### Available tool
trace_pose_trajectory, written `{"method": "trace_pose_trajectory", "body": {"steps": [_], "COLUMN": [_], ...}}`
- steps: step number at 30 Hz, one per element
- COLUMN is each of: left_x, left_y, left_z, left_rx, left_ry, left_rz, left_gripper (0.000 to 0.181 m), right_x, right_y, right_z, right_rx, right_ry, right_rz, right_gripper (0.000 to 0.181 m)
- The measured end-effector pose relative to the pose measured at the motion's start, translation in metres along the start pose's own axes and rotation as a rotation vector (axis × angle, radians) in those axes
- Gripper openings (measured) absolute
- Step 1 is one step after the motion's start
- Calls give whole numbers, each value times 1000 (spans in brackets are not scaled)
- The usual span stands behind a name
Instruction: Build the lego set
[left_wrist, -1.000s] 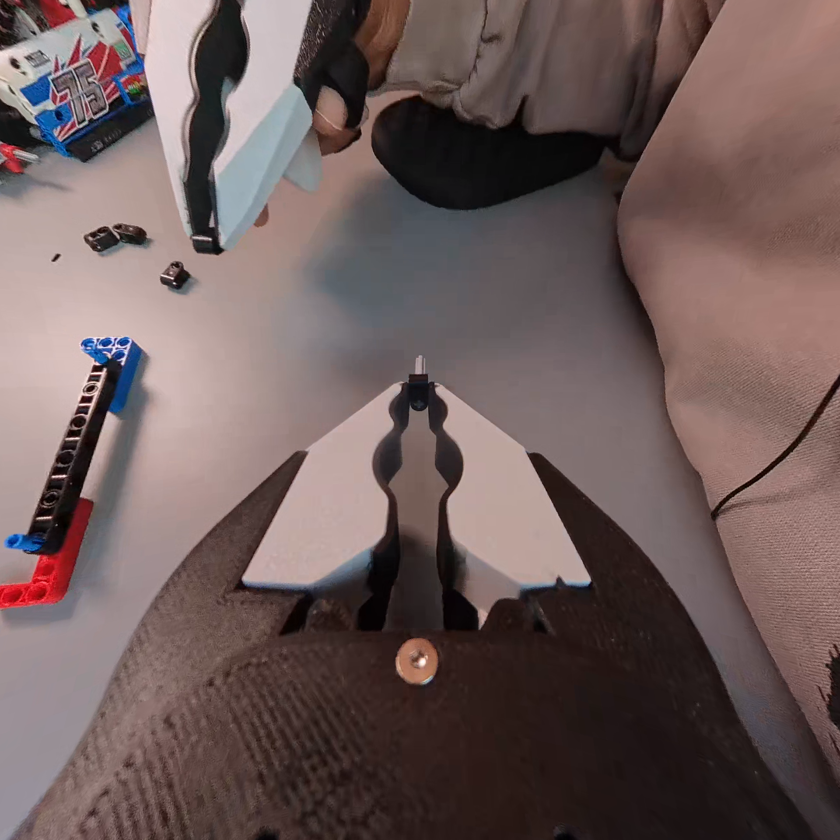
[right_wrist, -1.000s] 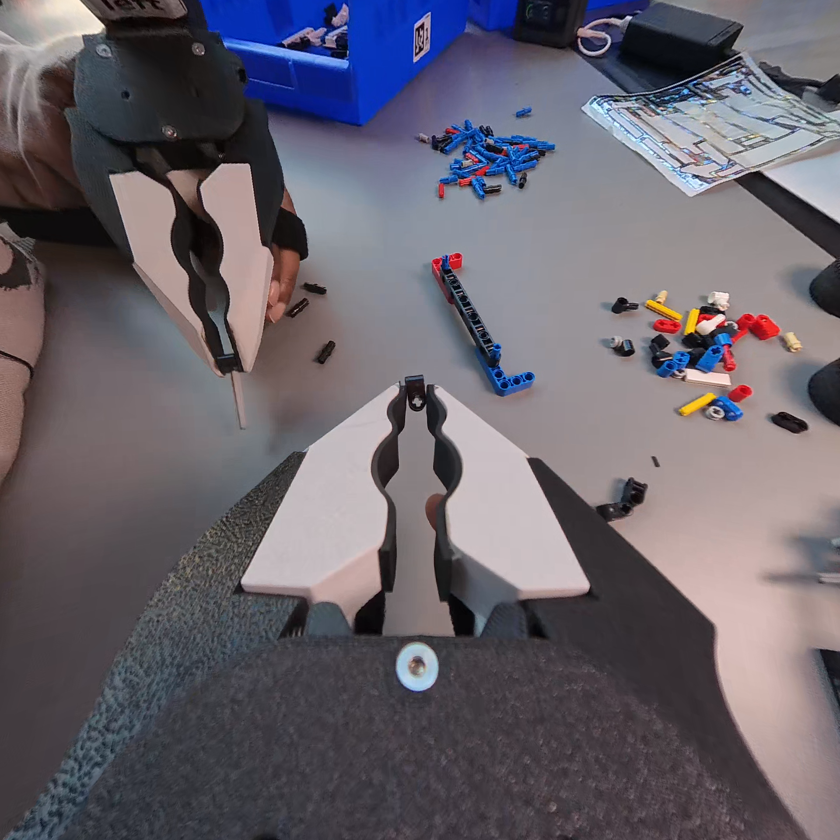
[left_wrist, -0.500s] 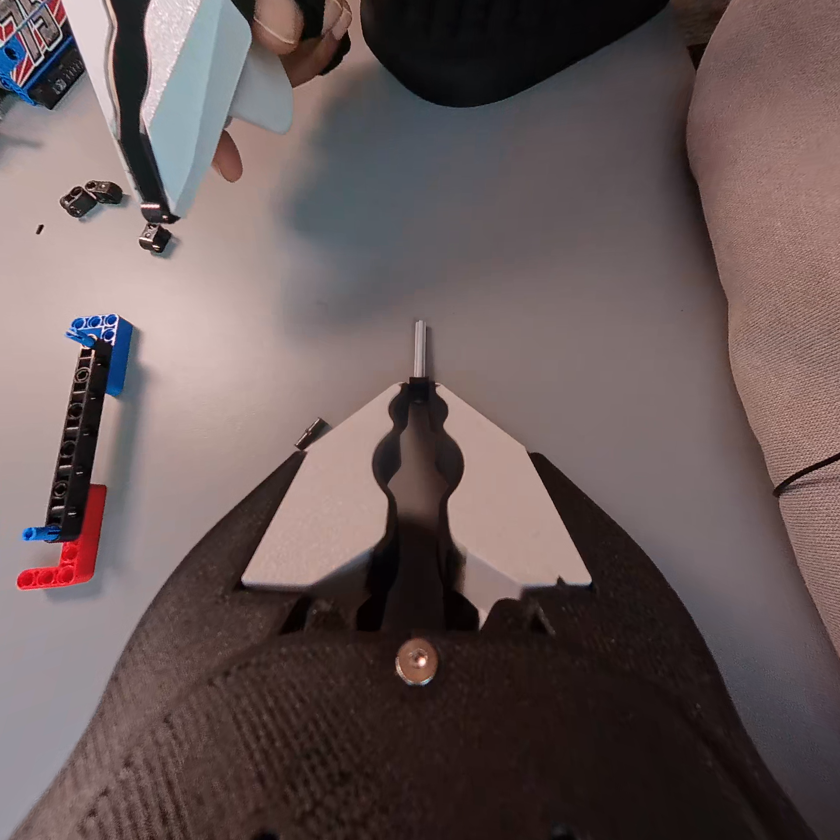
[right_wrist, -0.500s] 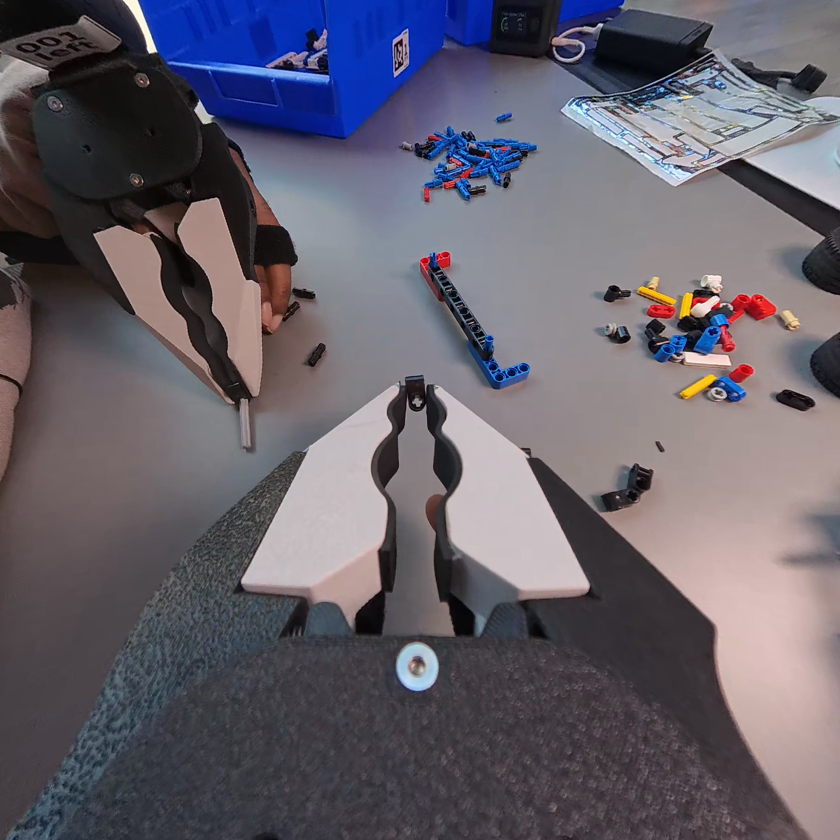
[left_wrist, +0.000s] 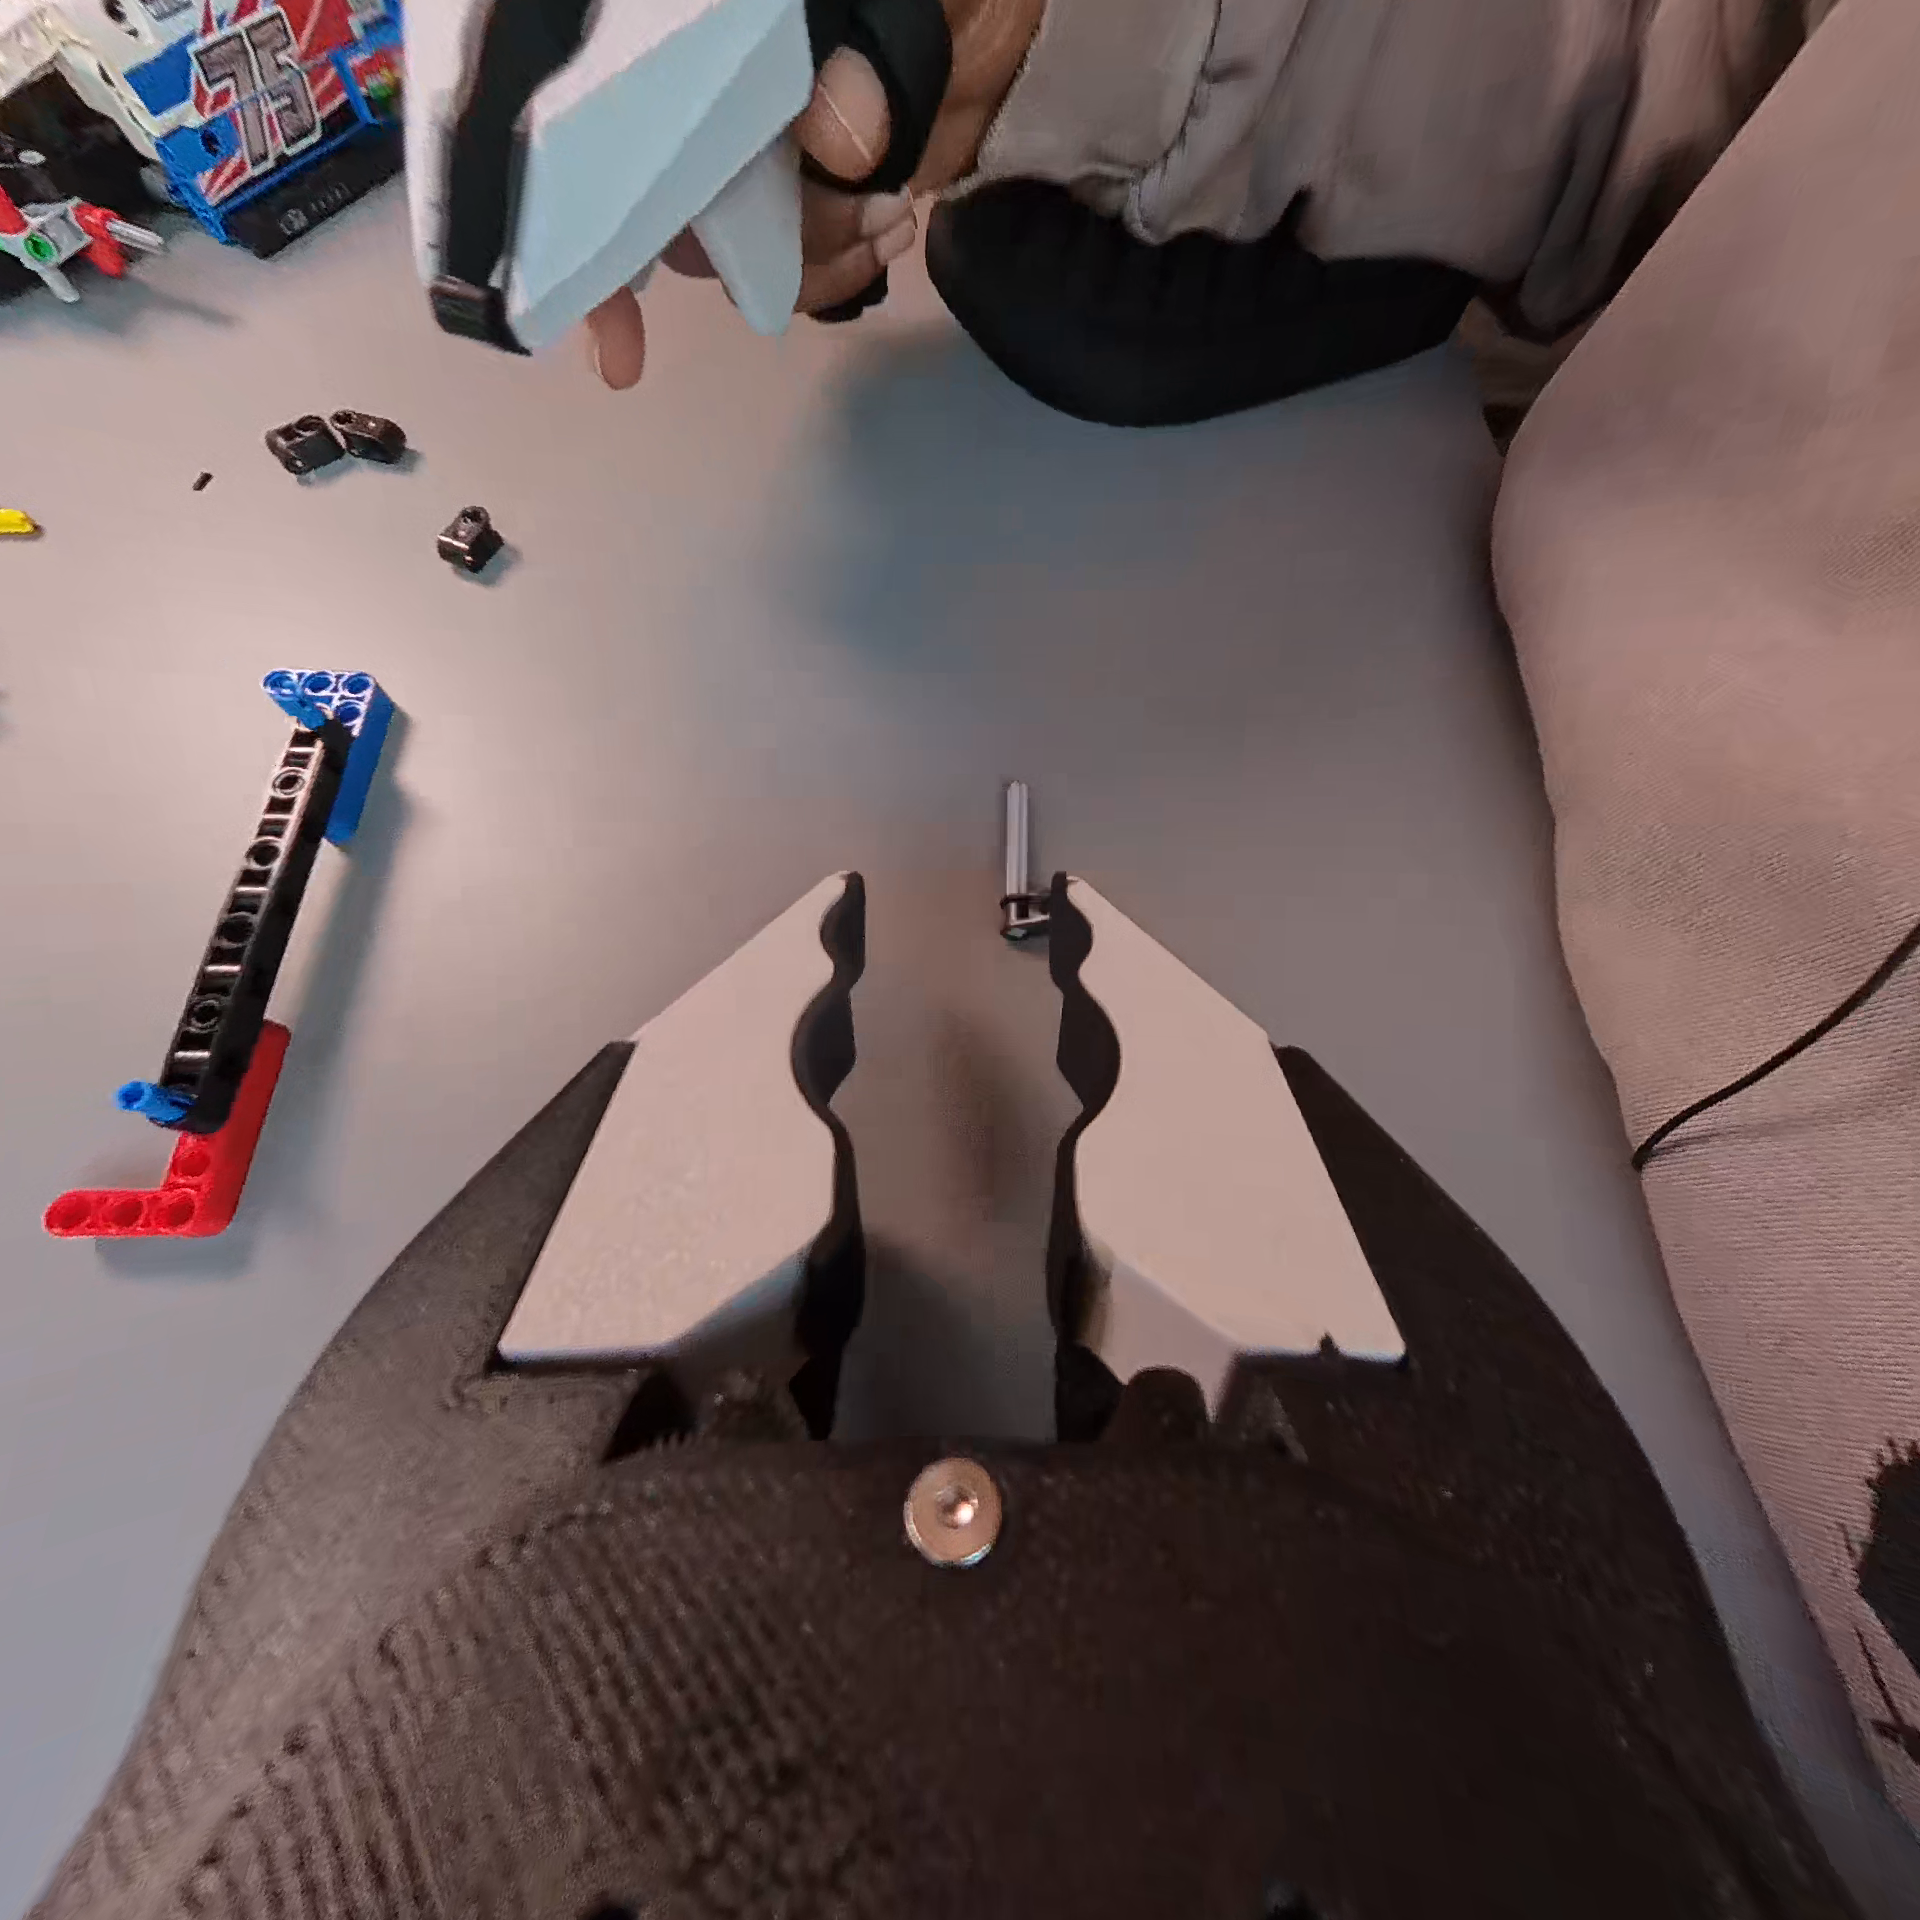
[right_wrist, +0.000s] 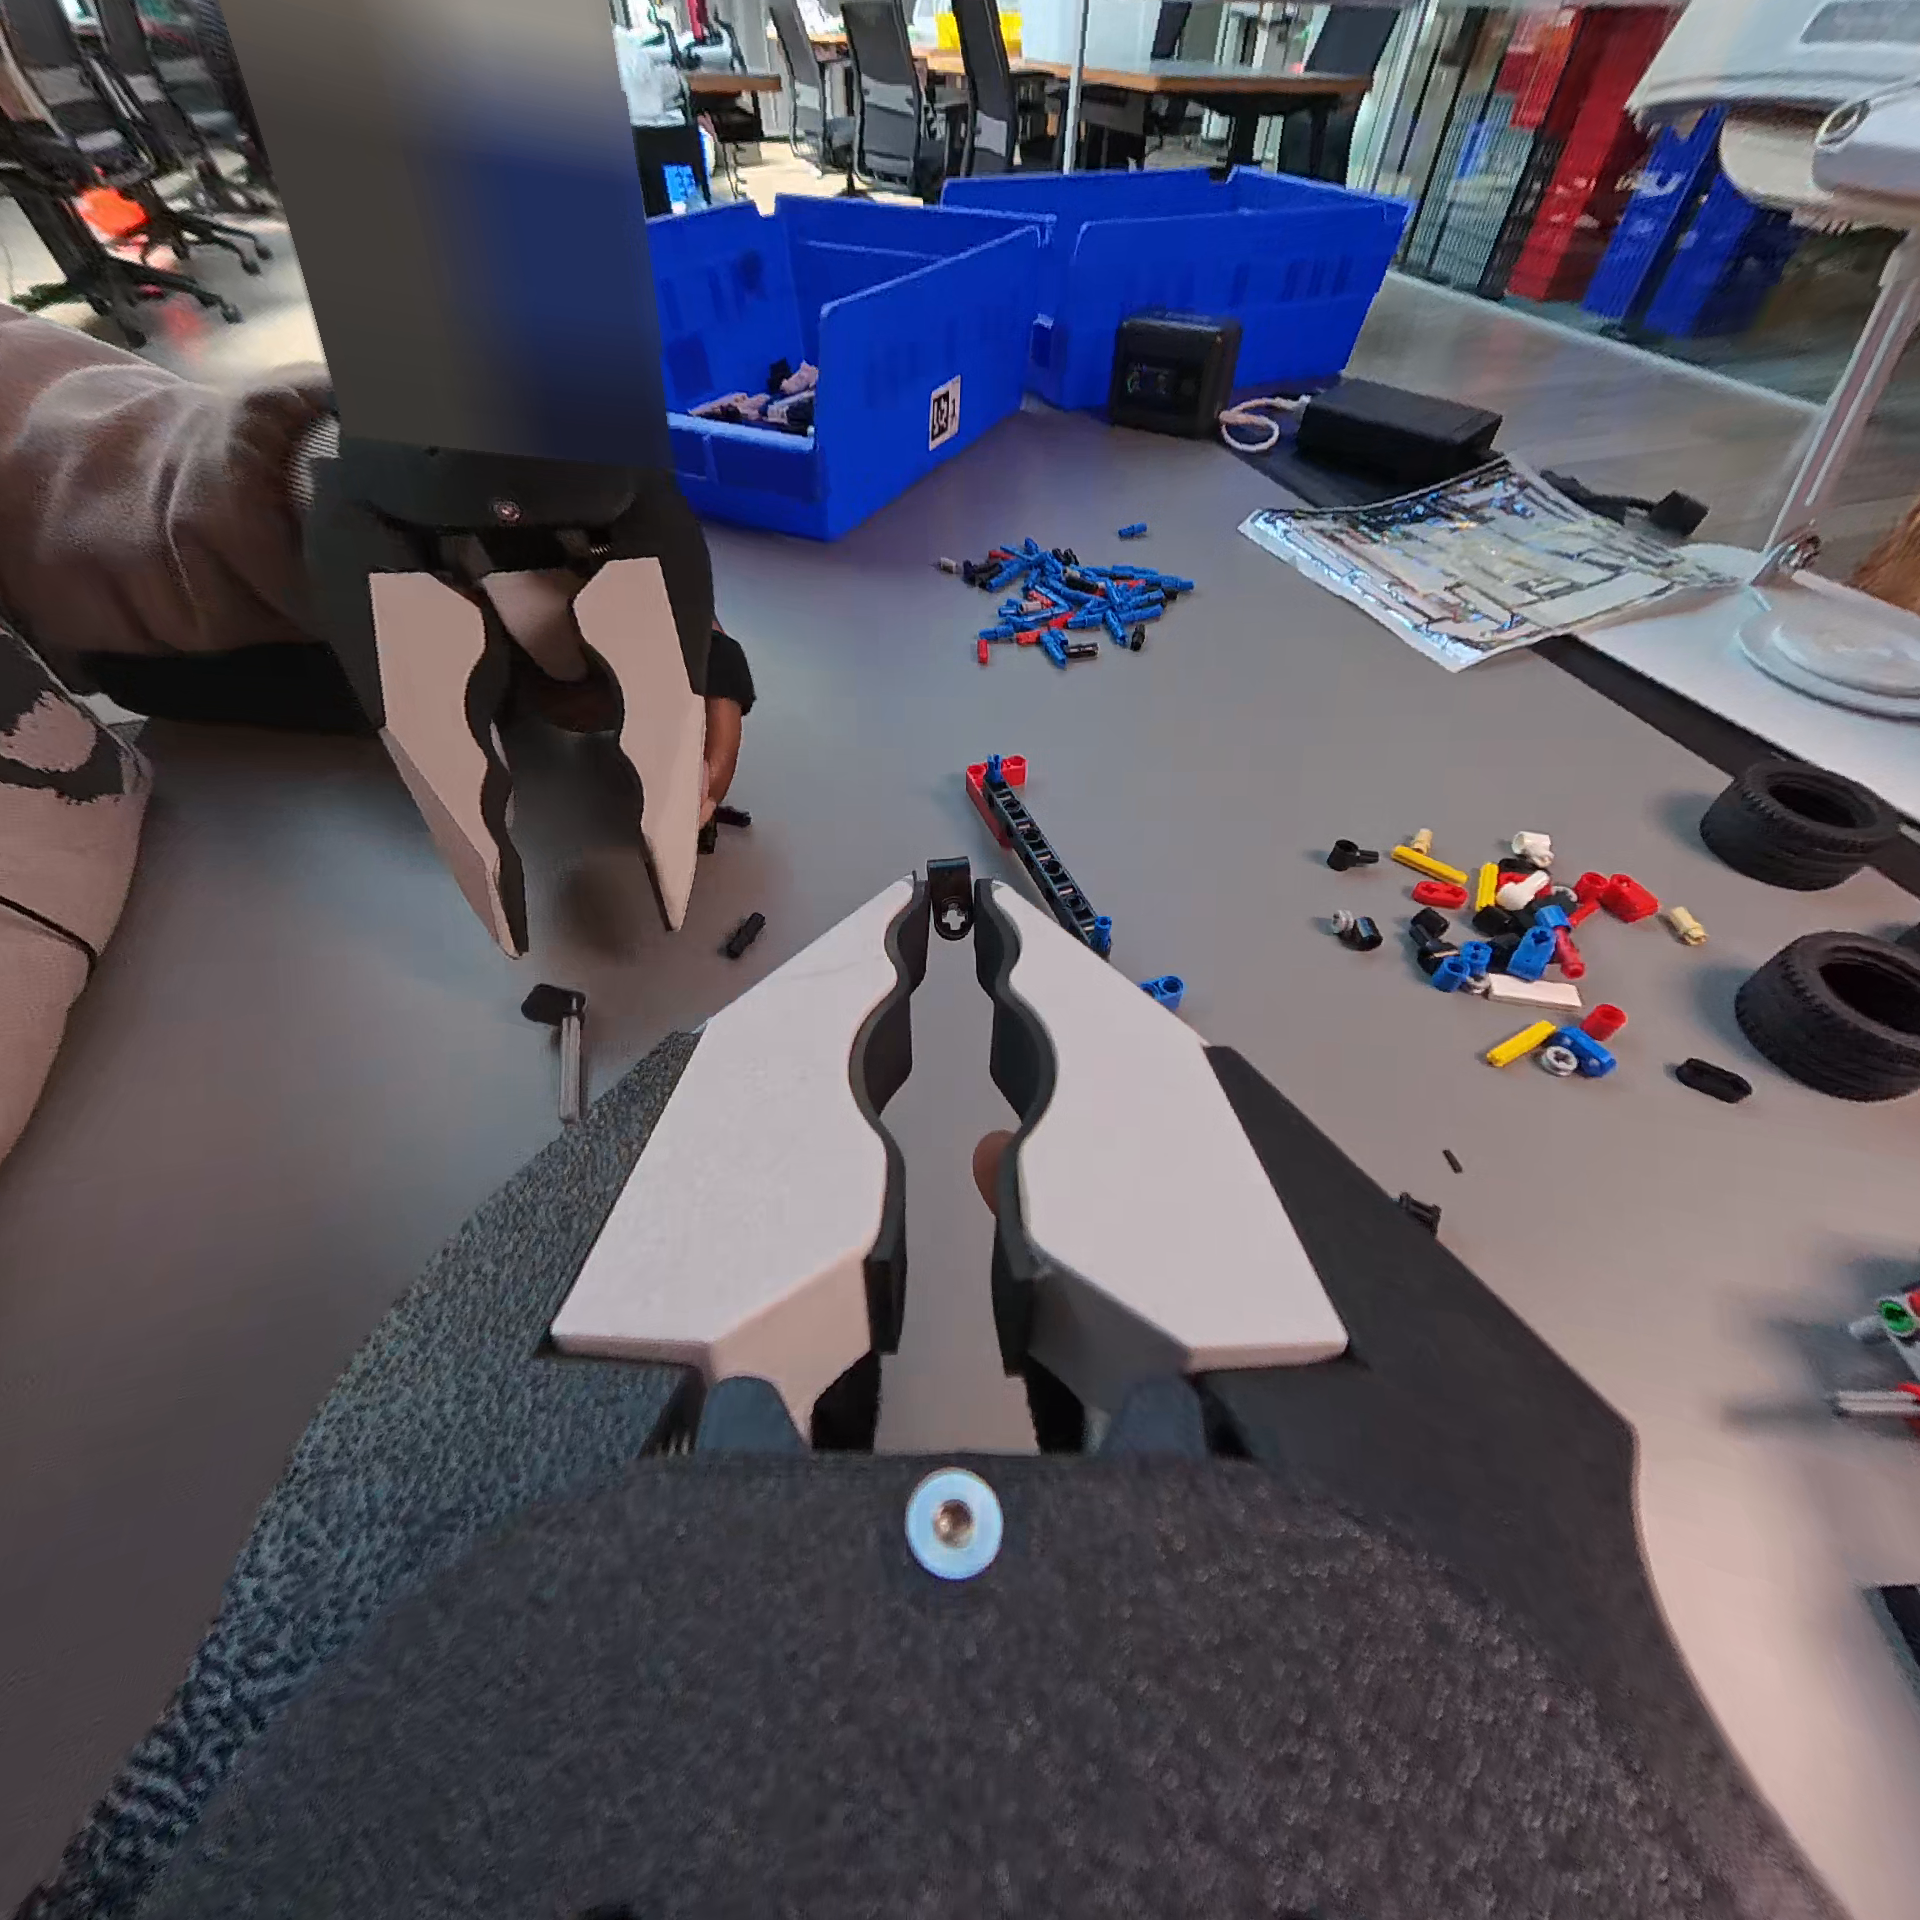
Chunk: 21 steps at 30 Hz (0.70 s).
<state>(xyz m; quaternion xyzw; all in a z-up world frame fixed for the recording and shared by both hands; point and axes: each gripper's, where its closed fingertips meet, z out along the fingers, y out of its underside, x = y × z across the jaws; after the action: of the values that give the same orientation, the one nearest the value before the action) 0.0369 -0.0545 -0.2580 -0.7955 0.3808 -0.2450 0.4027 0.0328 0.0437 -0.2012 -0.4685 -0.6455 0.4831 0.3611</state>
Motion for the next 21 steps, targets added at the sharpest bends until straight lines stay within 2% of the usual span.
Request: {"method": "trace_pose_trajectory", "body": {"steps": [1, 8, 12, 15, 17, 21], "left_x": [-2, -25, -25, -20, -18, -19], "left_y": [-5, -39, -63, -76, -78, -74], "left_z": [-4, -29, -34, -37, -37, -32], "left_rx": [36, 309, 476, 574, 594, 571], "left_ry": [9, -29, 67, 205, 264, 253], "left_rz": [-28, -176, -350, -494, -554, -580], "left_gripper": [35, 26, 23, 22, 18, 11], "right_x": [-2, -28, -51, -65, -68, -69], "right_y": [-4, -29, -32, -27, -26, -24], "right_z": [-1, -2, 10, 20, 23, 25], "right_rx": [24, 167, 154, 109, 103, 86], "right_ry": [-5, -86, -75, -70, -55, -29], "right_rz": [-13, -84, -282, -421, -457, -521], "right_gripper": [6, 6, 6, 6, 6, 6]}}
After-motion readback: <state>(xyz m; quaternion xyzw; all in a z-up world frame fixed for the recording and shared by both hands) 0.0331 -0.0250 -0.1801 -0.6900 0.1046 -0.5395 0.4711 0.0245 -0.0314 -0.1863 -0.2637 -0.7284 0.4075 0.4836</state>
